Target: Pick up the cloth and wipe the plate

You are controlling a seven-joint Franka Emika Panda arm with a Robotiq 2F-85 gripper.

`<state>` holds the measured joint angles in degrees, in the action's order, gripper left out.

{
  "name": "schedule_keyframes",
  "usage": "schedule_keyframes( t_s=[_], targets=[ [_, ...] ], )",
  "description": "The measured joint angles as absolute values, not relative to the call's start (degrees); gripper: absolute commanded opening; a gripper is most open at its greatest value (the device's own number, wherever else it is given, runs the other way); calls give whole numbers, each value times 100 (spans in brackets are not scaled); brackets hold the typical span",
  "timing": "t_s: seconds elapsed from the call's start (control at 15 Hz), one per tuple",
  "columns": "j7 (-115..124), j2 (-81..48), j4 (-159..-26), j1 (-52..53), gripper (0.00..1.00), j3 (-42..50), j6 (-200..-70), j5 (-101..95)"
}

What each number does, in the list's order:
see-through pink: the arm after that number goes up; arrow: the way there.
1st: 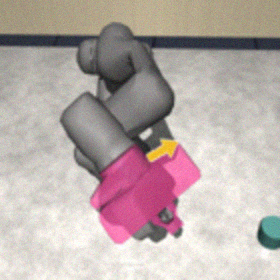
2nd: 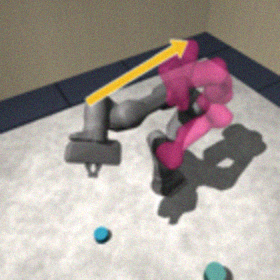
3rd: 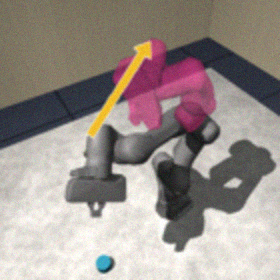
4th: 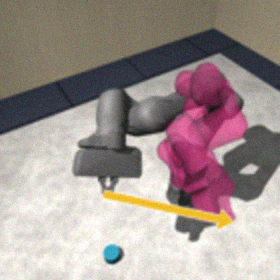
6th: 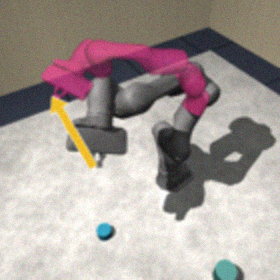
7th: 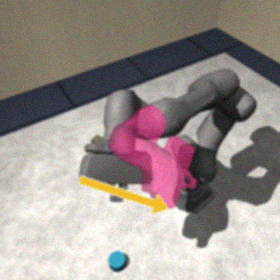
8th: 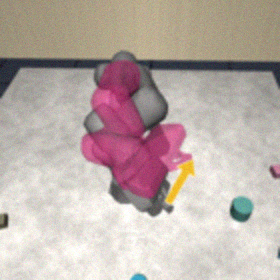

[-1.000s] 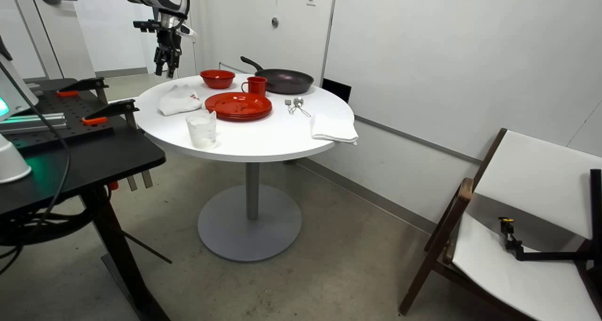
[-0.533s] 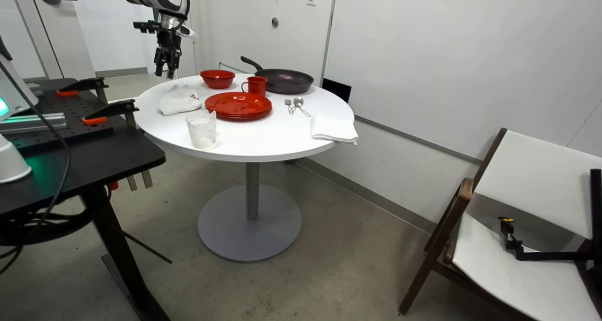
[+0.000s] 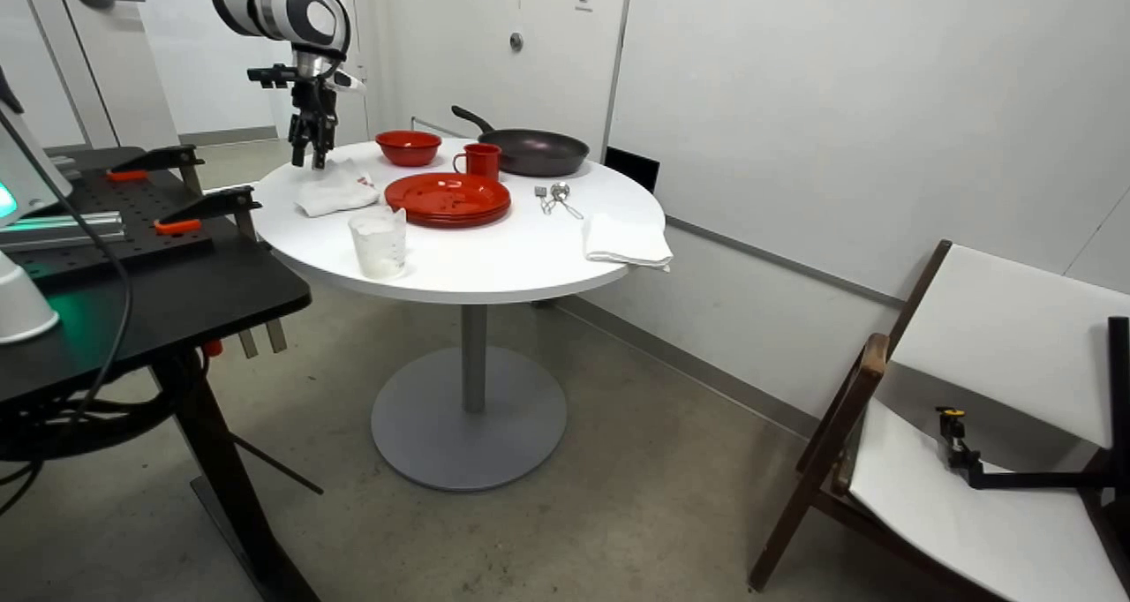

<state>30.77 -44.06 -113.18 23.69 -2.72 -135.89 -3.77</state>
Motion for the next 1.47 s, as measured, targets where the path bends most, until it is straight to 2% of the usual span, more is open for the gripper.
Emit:
schedule_keyframes(
  t_s=[0.4, 0.47, 0.6, 0.87, 1.13, 1.27, 1.47],
  targets=[
    [3917, -4837, -10939, 2971, 100, 258, -13969, -738],
    [4011, -4882, -10877, 3027, 75, 310, -13969, -768],
    [4146, -4972, -10778, 3085, 67, 367, -13965, -806],
    [4268, -5106, -10674, 3079, 34, 386, -13942, -807],
    [4340, -5109, -10617, 3055, 7, 415, -13801, -807],
    [4368, -5107, -10572, 3029, 3, 420, -13676, -807],
    [4391, -5106, -10537, 3016, 5, 419, -13582, -806]
  ],
)
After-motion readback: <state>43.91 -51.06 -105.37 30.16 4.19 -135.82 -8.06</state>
